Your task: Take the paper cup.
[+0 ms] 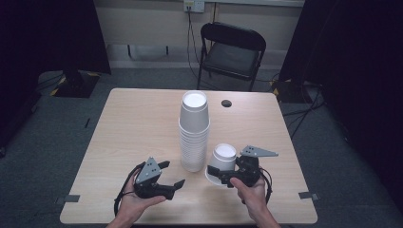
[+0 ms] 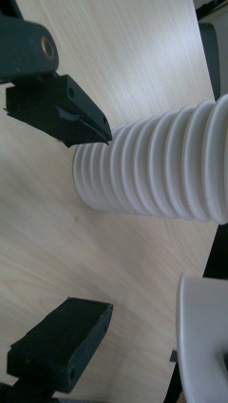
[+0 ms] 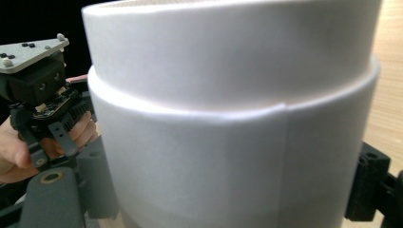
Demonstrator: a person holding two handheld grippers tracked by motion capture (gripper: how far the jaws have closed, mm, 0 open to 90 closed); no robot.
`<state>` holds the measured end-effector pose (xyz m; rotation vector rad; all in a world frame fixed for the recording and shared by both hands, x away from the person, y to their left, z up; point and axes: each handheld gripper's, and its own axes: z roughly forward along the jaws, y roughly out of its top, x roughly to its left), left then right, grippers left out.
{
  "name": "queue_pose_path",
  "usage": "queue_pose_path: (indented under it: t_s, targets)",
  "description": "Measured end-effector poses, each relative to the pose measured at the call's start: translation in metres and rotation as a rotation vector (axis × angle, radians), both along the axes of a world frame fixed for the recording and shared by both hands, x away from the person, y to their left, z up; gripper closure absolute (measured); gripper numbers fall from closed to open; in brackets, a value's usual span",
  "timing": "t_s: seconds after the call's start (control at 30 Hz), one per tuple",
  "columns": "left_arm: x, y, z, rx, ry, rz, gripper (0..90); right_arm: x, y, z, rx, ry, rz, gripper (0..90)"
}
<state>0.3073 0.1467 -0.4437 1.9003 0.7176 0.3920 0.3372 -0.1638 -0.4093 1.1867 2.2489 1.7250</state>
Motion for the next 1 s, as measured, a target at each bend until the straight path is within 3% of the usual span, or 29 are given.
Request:
queue_pose_path:
  t_s: [0.07, 0.13, 0.23, 0.37, 0.4, 0.43, 0.6, 0.8, 0.83, 1.0]
  targets:
    - [-0.001, 0.000, 0.000, 0.009, -0.012, -0.004, 15.7, 0.000, 0.002, -0.002, -0.001, 0.007, 0.002, 16.2]
    - [-0.002, -0.003, -0.001, -0.016, 0.008, -0.013, 15.8, -0.002, 0.007, -0.006, -0.002, 0.019, 0.013, 16.2]
    - [-0.003, -0.005, -0.001, -0.017, -0.004, -0.019, 16.1, -0.003, 0.010, -0.006, 0.009, 0.024, 0.021, 16.2]
    - [-0.006, -0.012, -0.004, -0.036, -0.025, -0.045, 22.8, -0.005, 0.015, -0.006, 0.026, 0.035, 0.031, 16.2]
    - [-0.007, -0.014, -0.004, -0.047, -0.036, -0.054, 22.8, -0.005, 0.015, -0.006, 0.026, 0.035, 0.031, 16.2]
    - [-0.009, -0.018, -0.005, -0.061, -0.073, -0.063, 23.2, -0.005, 0.017, -0.006, 0.036, 0.040, 0.038, 16.2]
    - [-0.011, -0.024, -0.007, -0.069, -0.111, -0.087, 27.4, -0.007, 0.024, -0.006, 0.051, 0.051, 0.053, 16.2]
    - [-0.013, -0.030, -0.016, -0.077, -0.094, -0.114, 31.9, -0.008, 0.031, -0.007, 0.061, 0.078, 0.062, 16.3]
    - [-0.014, -0.032, -0.016, -0.076, -0.076, -0.129, 31.9, -0.008, 0.033, -0.007, 0.056, 0.076, 0.059, 16.3]
    - [-0.014, -0.034, -0.018, -0.069, -0.081, -0.142, 40.4, -0.011, 0.039, -0.007, 0.070, 0.105, 0.079, 16.3]
